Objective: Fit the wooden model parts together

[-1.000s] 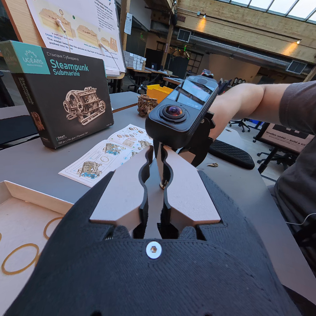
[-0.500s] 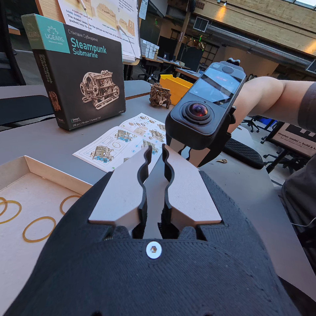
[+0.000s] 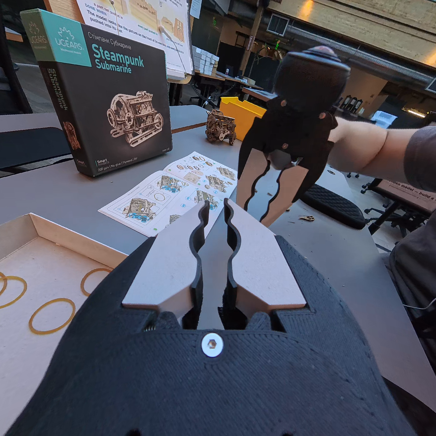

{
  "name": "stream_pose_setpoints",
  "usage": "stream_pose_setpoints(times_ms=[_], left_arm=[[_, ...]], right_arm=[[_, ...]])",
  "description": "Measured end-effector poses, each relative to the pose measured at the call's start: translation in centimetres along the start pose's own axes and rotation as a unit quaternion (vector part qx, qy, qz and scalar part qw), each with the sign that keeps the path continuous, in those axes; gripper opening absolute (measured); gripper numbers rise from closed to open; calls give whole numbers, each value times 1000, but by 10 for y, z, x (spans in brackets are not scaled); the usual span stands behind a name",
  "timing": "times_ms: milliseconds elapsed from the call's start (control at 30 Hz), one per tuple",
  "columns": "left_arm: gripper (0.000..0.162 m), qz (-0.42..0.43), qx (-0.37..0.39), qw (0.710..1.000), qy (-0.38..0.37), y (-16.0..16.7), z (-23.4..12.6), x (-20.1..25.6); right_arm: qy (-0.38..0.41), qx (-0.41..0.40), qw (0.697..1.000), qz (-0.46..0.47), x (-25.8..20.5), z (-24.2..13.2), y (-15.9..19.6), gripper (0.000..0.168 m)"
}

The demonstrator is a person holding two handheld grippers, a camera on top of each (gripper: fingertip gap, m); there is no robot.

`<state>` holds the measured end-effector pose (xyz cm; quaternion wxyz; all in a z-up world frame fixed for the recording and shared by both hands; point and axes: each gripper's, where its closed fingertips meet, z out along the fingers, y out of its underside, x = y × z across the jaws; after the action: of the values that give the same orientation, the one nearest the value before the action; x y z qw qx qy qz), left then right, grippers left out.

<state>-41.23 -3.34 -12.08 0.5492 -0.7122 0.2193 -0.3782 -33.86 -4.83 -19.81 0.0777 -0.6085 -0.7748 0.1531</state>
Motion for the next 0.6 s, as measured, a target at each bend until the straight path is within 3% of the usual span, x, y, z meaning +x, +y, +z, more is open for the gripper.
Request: stream_pose_setpoints(times_ms=[100, 233, 600], left_arm=[[11, 2, -4, 1000, 1, 2, 2, 1], [11, 2, -13, 1000, 0, 6, 4, 0], [11, 1, -14, 1000, -1, 6, 4, -1]], right_arm=[[1, 98, 995, -24, -3, -1, -1, 20], [14, 161, 987, -27, -1, 2, 4, 15], [14, 181, 983, -15, -1, 19, 14, 11]])
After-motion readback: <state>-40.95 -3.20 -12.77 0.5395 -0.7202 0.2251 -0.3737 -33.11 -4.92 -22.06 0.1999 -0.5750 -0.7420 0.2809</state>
